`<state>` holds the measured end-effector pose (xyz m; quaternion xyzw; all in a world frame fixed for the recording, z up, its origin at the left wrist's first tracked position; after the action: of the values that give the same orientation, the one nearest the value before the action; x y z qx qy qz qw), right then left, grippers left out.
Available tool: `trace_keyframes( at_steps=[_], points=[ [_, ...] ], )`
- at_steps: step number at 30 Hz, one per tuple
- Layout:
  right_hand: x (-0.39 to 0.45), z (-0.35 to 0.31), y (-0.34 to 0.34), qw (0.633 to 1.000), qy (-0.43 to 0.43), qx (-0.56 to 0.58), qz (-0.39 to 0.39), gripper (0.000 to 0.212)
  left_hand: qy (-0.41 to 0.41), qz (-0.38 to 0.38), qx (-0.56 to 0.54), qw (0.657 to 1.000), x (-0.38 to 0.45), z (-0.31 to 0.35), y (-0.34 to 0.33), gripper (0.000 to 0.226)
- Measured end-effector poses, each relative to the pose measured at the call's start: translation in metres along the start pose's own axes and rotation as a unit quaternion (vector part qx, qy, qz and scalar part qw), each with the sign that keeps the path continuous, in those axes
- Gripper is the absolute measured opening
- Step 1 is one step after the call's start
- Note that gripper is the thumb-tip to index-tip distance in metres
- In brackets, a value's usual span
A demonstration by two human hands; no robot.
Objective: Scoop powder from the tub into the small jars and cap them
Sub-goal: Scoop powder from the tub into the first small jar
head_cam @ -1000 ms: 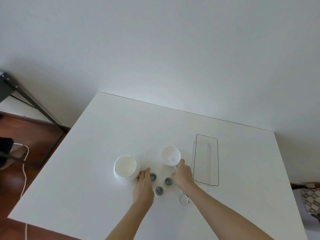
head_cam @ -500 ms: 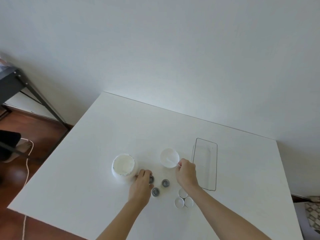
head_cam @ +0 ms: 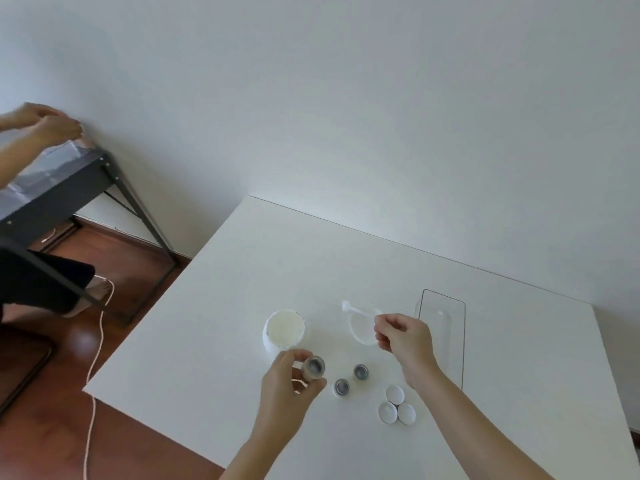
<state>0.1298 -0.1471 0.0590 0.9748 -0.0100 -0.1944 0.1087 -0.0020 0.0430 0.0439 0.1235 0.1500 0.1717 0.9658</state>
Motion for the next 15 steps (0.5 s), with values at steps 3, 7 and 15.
trace_keyframes(
  at_steps=[3,7,15],
  points=[
    [-0.013,-0.014,-0.020,0.996,0.048,-0.053,-0.046,0.014,0.038,0.023,-0.048,0.998,-0.003,0.001,0.027,0.031],
    [-0.021,-0.035,-0.062,0.967,0.155,-0.192,-0.068,0.012,0.056,0.033,-0.071,0.995,0.004,-0.003,0.068,0.030],
    [-0.018,-0.044,-0.134,0.775,0.344,-0.523,-0.091,0.025,0.062,0.022,-0.080,0.995,0.024,-0.011,0.116,0.035]
  ],
)
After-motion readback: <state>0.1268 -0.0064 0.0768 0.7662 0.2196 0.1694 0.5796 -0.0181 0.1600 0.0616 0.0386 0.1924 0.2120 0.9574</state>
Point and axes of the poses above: each hand's wrist, its own x-axis towards the middle knuckle, its own y-axis out of the back of the hand, z = x × y, the point moved 3 cm from there along x, towards the middle knuckle, and after that the axes turned 2 degrees about -x, right-handed, at the moved point
